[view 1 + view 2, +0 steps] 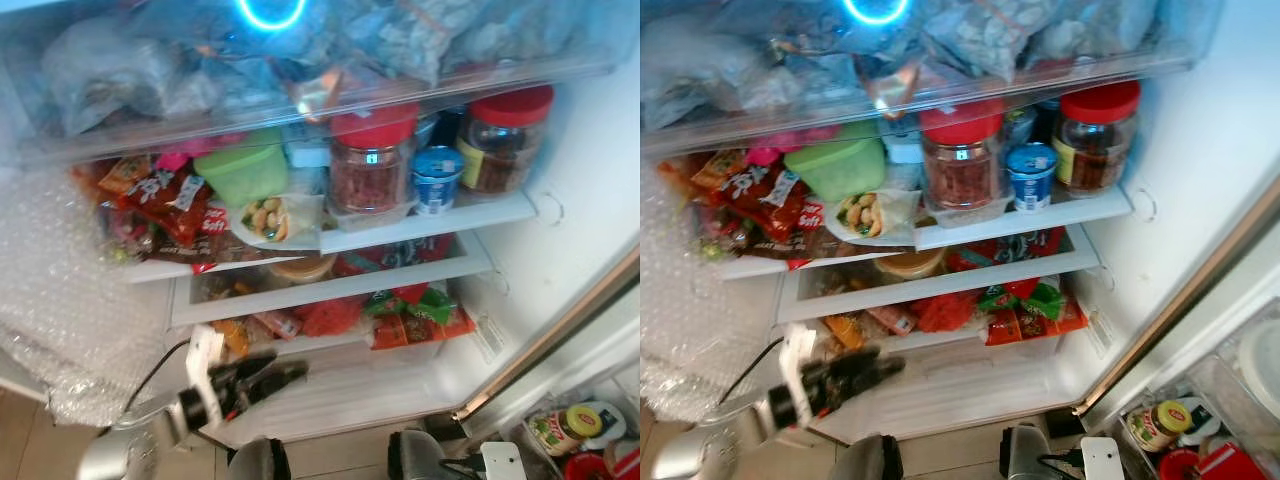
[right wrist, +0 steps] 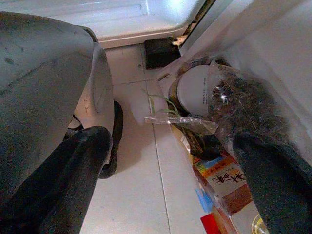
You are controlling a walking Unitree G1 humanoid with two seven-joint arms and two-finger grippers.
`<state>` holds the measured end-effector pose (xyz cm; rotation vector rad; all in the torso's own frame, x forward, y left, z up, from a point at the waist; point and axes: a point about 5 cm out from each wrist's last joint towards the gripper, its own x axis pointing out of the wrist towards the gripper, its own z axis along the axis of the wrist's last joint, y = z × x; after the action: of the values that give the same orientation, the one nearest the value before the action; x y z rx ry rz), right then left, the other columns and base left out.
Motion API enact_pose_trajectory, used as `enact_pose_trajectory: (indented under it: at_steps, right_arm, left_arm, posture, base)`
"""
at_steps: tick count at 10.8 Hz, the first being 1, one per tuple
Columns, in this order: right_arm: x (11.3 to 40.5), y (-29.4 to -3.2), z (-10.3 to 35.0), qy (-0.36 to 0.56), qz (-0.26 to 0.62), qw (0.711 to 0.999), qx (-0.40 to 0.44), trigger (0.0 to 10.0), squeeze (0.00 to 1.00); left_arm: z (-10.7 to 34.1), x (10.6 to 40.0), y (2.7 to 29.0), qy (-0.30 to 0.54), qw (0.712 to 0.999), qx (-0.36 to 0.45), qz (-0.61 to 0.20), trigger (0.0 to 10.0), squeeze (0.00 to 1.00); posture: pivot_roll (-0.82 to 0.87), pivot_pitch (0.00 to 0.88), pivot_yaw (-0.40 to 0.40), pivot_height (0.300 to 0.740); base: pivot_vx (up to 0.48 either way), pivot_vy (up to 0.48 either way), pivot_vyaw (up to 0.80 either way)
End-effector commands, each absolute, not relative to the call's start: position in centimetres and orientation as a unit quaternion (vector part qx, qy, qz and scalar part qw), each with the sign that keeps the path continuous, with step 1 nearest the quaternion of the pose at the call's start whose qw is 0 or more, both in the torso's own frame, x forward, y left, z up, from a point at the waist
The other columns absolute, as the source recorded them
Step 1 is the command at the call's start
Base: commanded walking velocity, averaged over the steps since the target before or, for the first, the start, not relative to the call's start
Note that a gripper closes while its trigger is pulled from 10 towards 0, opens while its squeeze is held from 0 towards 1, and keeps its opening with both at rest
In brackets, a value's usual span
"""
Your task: Restocking fridge
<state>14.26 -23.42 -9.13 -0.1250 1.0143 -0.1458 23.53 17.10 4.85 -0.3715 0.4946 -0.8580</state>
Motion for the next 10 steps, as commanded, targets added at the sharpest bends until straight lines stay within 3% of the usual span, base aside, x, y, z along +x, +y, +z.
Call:
enact_pose_trajectory:
  at_steps: [1, 3, 4, 5, 6, 8, 10]
  right_arm:
    - [13.5, -22.4, -9.6, 0.499, -0.058, 0.863, -0.050, 10.0, 0.00]
    - [13.6, -22.4, -9.6, 0.499, -0.058, 0.863, -0.050, 10.0, 0.00]
    - [13.6, -22.5, -9.6, 0.498, -0.059, 0.864, -0.049, 10.0, 0.00]
    - [13.7, -22.5, -9.6, 0.498, -0.059, 0.864, -0.050, 10.0, 0.00]
    - [13.8, -22.4, -9.6, 0.497, -0.057, 0.865, -0.049, 10.0, 0.00]
    - [13.8, -22.4, -9.6, 0.494, -0.060, 0.866, -0.046, 10.0, 0.00]
    - [13.8, -22.4, -9.5, 0.492, -0.061, 0.868, -0.041, 10.0, 0.00]
  left_arm:
    - [2.8, 22.8, 18.7, 0.293, 0.873, -0.112, -0.374, 10.0, 0.00]
    - [-0.7, 22.1, 20.3, 0.378, 0.872, -0.012, -0.309, 10.0, 0.00]
    - [-3.0, 22.4, 21.1, 0.410, 0.892, 0.003, -0.191, 10.0, 0.00]
    - [-3.7, 22.5, 21.2, 0.413, 0.900, 0.012, -0.140, 10.0, 0.00]
    - [-4.7, 22.7, 21.2, 0.403, 0.915, -0.011, -0.032, 10.0, 0.00]
    - [-5.3, 22.4, 20.9, 0.409, 0.912, 0.021, -0.009, 10.0, 0.00]
    - [-6.4, 21.5, 20.5, 0.426, 0.899, 0.102, -0.003, 10.0, 0.00]
  posture:
    - [-0.09, 0.099, 0.110, 0.645]
    - [-0.10, 0.103, 0.108, 0.645]
    - [-0.09, 0.104, 0.106, 0.645]
    - [-0.10, 0.105, 0.105, 0.645]
    - [-0.10, 0.104, 0.102, 0.645]
    - [-0.11, 0.101, 0.104, 0.645]
    - [-0.10, 0.102, 0.099, 0.645]
  base:
    - [0.000, 0.000, 0.00]
    - [0.000, 0.000, 0.00]
    - [0.000, 0.000, 0.00]
    - [0.000, 0.000, 0.00]
    - [0.000, 0.000, 0.00]
    - [0.000, 0.000, 0.00]
    - [0.000, 0.000, 0.00]
